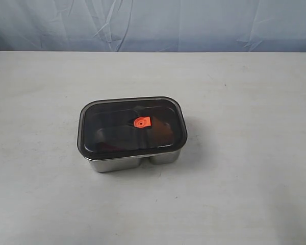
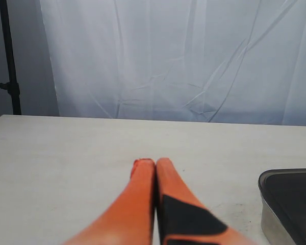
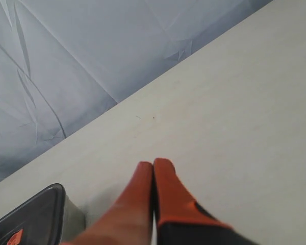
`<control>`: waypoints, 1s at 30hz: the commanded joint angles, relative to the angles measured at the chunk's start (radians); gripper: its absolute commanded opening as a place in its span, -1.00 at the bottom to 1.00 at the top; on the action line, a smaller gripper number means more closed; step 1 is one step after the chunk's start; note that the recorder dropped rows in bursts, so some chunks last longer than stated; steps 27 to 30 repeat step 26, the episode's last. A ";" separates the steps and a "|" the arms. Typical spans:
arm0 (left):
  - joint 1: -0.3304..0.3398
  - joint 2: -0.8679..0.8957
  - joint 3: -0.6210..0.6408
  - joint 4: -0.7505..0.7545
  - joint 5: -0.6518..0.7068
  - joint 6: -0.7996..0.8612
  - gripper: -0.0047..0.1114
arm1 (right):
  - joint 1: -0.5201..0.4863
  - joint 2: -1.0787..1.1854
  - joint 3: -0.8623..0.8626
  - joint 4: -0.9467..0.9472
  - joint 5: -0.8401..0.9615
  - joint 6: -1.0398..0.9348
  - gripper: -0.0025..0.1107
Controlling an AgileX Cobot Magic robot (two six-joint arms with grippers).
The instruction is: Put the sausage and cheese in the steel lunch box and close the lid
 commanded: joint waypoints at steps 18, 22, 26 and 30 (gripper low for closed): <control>0.005 -0.004 0.011 0.024 0.110 -0.002 -0.92 | -0.004 -0.007 0.004 -0.007 -0.004 -0.006 -0.96; 0.005 -0.004 0.022 0.012 0.118 -0.002 -0.92 | -0.004 -0.007 0.004 -0.007 -0.004 -0.006 -0.96; 0.005 -0.004 0.038 -0.008 0.135 -0.004 -0.92 | -0.004 -0.007 0.004 -0.007 -0.004 -0.006 -0.96; 0.005 -0.004 0.038 -0.008 0.135 -0.004 -0.92 | -0.004 -0.007 0.004 -0.007 -0.004 -0.006 -0.96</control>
